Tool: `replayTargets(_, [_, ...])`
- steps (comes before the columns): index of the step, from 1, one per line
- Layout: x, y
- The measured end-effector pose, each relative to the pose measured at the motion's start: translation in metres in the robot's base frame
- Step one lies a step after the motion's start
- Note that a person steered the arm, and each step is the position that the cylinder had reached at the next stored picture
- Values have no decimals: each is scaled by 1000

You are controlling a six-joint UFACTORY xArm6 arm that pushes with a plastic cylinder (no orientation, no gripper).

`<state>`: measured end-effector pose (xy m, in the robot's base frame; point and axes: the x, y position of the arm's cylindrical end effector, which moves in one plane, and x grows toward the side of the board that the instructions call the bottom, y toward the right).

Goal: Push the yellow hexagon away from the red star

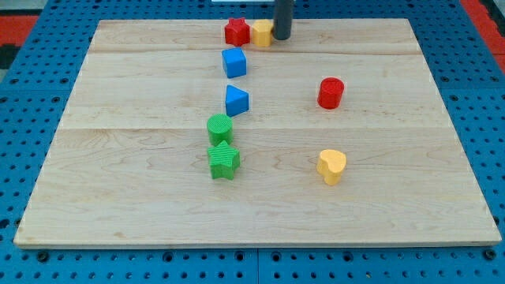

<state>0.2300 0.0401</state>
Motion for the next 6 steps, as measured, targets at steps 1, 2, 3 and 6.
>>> replayTargets(1, [-8, 1])
replayTargets(2, [-20, 24])
replayTargets(3, [-20, -17])
replayTargets(6, [45, -113])
